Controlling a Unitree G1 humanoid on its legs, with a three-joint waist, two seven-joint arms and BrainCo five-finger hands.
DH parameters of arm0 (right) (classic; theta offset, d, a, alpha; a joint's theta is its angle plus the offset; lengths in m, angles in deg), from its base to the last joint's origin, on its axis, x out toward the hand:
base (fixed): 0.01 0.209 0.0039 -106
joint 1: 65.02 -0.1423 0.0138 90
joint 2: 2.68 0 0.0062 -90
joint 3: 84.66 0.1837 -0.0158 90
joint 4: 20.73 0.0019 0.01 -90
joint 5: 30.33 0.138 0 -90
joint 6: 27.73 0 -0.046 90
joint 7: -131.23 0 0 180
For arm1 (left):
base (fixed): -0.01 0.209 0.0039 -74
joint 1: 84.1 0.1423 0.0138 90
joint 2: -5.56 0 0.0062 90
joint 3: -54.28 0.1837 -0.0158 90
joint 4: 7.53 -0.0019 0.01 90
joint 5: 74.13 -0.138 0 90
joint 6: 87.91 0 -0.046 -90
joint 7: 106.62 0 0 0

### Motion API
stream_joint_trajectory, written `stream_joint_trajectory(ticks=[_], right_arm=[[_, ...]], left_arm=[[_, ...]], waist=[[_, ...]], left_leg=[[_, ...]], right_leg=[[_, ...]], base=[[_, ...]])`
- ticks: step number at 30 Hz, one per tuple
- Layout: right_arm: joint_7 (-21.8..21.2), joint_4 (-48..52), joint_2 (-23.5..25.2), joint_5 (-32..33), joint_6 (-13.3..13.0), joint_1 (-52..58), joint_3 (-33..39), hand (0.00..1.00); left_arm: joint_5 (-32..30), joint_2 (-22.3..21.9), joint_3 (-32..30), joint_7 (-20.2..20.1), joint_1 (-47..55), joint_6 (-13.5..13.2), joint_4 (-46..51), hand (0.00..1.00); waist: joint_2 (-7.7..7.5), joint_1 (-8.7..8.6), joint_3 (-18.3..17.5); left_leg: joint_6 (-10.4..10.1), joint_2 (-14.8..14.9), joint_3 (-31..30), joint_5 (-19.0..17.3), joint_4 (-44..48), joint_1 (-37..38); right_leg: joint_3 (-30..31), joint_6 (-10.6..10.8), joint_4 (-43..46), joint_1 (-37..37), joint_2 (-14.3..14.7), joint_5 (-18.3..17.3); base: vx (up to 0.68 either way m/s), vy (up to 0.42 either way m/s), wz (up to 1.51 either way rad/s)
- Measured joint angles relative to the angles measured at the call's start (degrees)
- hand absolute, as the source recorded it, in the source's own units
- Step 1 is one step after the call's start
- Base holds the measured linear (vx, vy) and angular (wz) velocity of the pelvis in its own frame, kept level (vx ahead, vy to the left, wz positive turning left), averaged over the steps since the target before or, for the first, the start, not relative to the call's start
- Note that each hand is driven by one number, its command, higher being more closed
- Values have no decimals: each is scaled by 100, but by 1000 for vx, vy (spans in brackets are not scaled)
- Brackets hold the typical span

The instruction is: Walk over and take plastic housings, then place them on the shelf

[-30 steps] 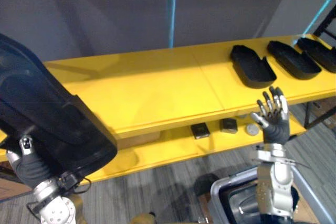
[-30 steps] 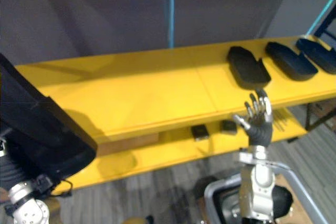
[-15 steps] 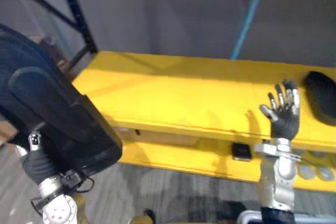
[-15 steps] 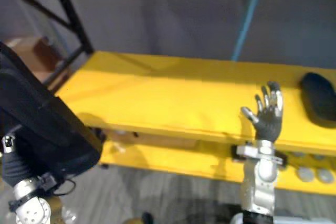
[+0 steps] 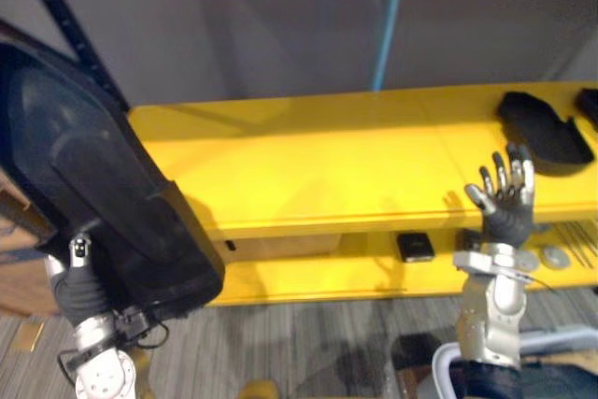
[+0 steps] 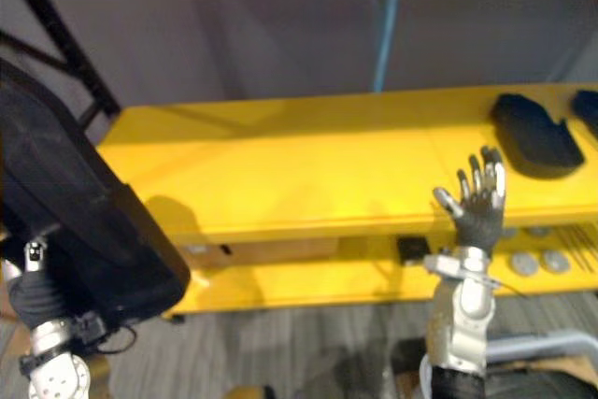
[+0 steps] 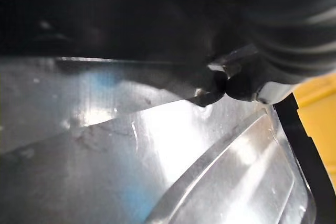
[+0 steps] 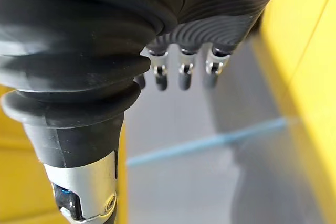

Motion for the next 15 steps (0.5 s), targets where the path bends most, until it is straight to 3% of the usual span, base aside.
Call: stream_joint_trajectory(ticks=[8,11,13,14,15], right_arm=[[-5,150,-18,-5,43,166,23,0],[4,153,-17,-37,28,238,73,0],[2,180,8,-40,21,248,91,0],[-10,210,28,-40,-11,247,141,0],[-11,226,33,-39,-13,252,143,0]], left_arm=[[-180,89,233,-468,-19,-7,238,100],[-309,250,487,-546,-259,-2,179,100],[-303,528,502,-550,-479,7,173,100],[-299,685,513,-550,-668,40,121,100],[-294,701,535,-550,-736,43,46,100]], waist=[[88,-80,5],[161,-178,58],[75,-233,130],[99,-280,227],[100,-303,235]], left_leg=[[-62,24,22,208,-524,300],[-14,50,16,235,-696,573],[52,12,-11,264,-714,661],[116,75,-62,275,-752,697],[138,104,-96,290,-788,717]], right_leg=[[-11,55,236,-80,14,51],[62,7,1223,-394,-79,22],[309,-11,1775,-616,-161,21],[557,-310,2028,-804,-115,-279],[687,-359,1912,-804,-8,-524]], base=[[60,-91,-1],[7,98,2],[-26,127,5],[-38,70,11],[-37,46,15]])
